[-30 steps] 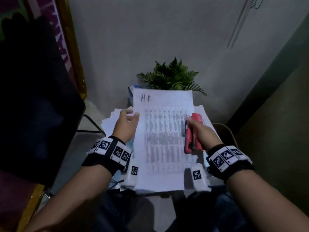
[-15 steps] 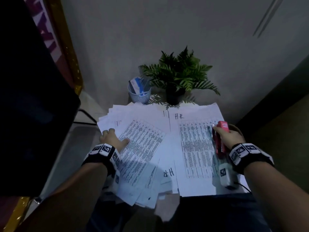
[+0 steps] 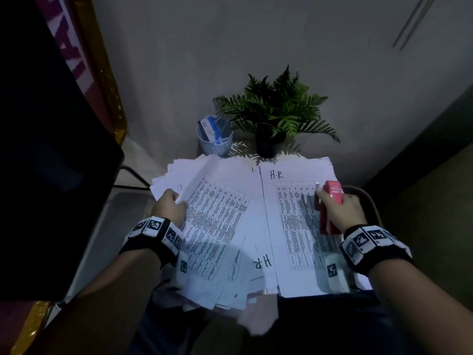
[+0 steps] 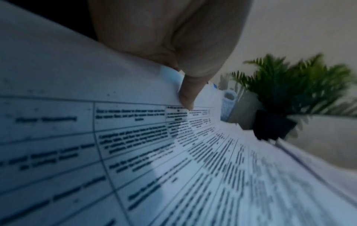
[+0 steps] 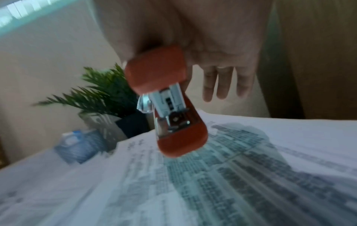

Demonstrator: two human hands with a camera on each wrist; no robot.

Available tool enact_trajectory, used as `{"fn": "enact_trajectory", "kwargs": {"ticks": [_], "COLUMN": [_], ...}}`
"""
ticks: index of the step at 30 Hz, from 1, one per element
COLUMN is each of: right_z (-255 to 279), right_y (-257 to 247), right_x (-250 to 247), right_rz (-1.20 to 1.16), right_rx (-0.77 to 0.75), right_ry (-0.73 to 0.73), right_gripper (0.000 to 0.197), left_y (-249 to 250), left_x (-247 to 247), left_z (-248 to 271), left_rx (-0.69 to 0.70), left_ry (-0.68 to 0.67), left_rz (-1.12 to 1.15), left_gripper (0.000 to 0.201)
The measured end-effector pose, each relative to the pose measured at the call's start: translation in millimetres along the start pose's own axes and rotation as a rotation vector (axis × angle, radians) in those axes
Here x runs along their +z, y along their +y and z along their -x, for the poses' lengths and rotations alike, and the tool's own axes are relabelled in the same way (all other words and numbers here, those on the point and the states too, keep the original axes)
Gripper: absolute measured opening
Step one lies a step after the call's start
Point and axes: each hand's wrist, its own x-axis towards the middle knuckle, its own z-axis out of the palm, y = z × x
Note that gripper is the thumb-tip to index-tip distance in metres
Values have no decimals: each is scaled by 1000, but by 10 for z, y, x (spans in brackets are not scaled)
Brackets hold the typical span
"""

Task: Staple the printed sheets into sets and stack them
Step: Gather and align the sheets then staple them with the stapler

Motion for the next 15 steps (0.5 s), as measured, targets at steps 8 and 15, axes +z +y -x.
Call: {"fn": "enact_trajectory", "kwargs": {"ticks": [8,15], "right_z": [748,1086], "right_y": [-416,-703], "right_x": [266,160], "right_rz": [-528,-882], "right_rx": [-135,-192], "right_ry": [-387,-472], "right_gripper": [54,46], "left_y": [-68,175], "left_x": [-452,-834], "left_z": [560,1223], "left_rx": [372,625], "left_ry": [2,63], "left_rz": [597,762], "left_gripper": [30,28]}}
